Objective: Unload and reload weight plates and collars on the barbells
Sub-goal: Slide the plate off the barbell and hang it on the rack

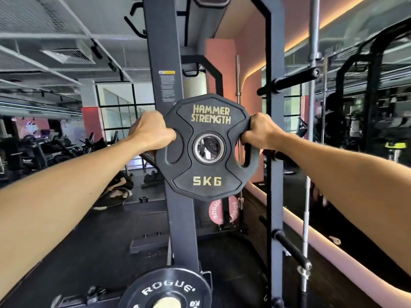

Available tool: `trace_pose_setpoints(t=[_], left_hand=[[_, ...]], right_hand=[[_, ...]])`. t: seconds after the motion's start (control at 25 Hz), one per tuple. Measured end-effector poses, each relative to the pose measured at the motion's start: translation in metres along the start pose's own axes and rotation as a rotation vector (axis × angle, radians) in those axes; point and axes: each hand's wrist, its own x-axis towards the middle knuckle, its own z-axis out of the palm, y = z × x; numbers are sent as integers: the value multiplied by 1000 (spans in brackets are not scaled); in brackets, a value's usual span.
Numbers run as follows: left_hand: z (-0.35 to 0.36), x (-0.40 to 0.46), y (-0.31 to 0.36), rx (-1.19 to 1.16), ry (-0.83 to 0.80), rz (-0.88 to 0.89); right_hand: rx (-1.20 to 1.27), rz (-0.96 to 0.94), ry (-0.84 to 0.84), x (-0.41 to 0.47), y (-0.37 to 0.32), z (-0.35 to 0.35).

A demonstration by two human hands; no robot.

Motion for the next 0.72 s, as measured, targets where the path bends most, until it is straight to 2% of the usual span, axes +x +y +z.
trace_pose_setpoints(t=[0.2, 0.44, 0.72], left_hand=[[73, 11, 111, -6, 28, 6], [164, 36, 283, -39, 9, -16], [212, 66, 381, -10, 26, -11]], right_hand=[[-67, -42, 35, 13, 120, -56], [-64, -28, -28, 43, 288, -154], [-21, -58, -43, 68, 388, -207]])
